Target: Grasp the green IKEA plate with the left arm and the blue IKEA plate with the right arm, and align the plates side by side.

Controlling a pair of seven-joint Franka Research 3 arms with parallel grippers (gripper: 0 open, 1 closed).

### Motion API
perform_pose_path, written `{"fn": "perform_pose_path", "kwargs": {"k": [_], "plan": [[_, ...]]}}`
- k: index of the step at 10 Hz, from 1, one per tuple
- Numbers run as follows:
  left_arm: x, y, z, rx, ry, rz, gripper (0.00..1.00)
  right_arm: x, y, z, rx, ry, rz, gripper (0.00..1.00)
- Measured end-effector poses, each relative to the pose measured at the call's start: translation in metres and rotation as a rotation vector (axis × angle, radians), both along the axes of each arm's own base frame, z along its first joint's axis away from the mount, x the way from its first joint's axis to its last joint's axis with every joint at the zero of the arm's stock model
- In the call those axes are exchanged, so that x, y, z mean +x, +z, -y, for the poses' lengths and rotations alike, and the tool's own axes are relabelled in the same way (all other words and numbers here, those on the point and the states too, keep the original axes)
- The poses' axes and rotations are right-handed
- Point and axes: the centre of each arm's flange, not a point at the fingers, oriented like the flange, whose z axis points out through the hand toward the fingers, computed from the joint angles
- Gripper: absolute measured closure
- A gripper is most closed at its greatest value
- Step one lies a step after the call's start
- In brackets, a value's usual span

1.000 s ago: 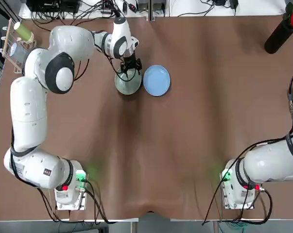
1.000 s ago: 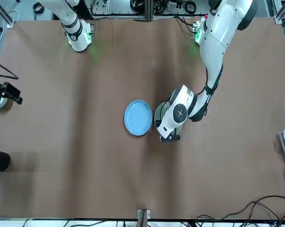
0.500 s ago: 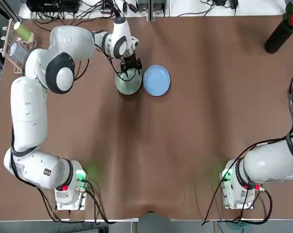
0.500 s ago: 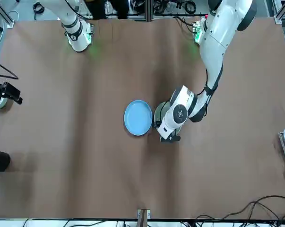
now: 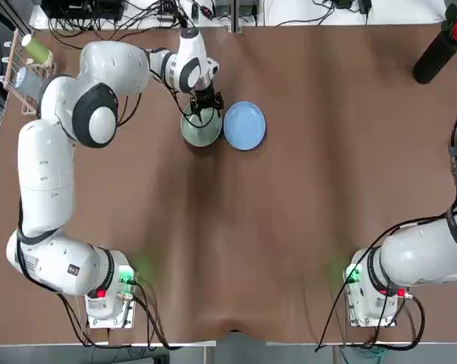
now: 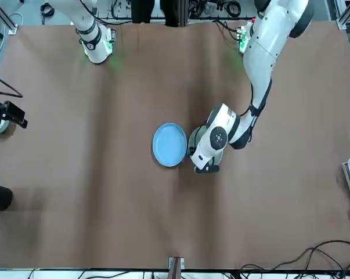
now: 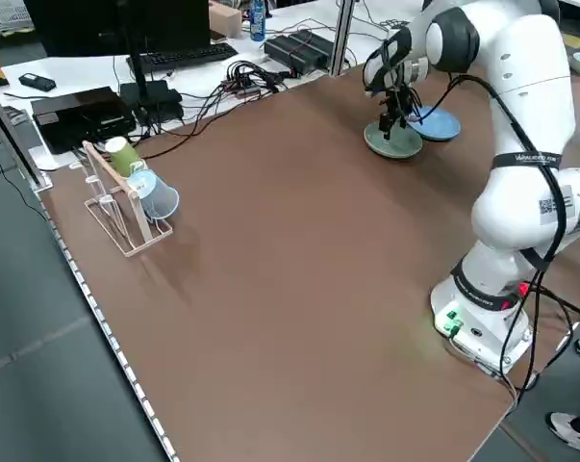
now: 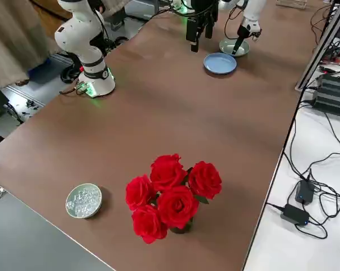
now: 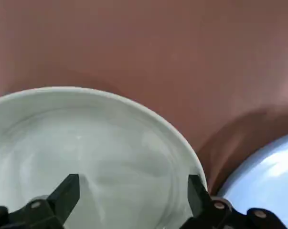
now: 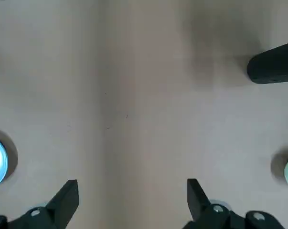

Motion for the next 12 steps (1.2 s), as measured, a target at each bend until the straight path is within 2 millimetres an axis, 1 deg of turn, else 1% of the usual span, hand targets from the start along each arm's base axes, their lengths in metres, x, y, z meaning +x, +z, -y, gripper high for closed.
{"fn": "perform_pose_path", "kwargs": {"k": [3,9,12], "plan": [[-0.0008,0.0018,0.004,-0.001,0.007,0.003,0.0,0.0,0.0,0.0,0.0,0.0,0.0,0.0],[-0.0006,0.0028,0.0061,-0.003,0.006,0.006,0.0,0.0,0.0,0.0,0.0,0.0,0.0,0.0],[0.0027,0.0027,0.0074,-0.008,0.009,0.01,0.0,0.0,0.0,-0.0001,0.001,0.0,0.0,0.0]]}}
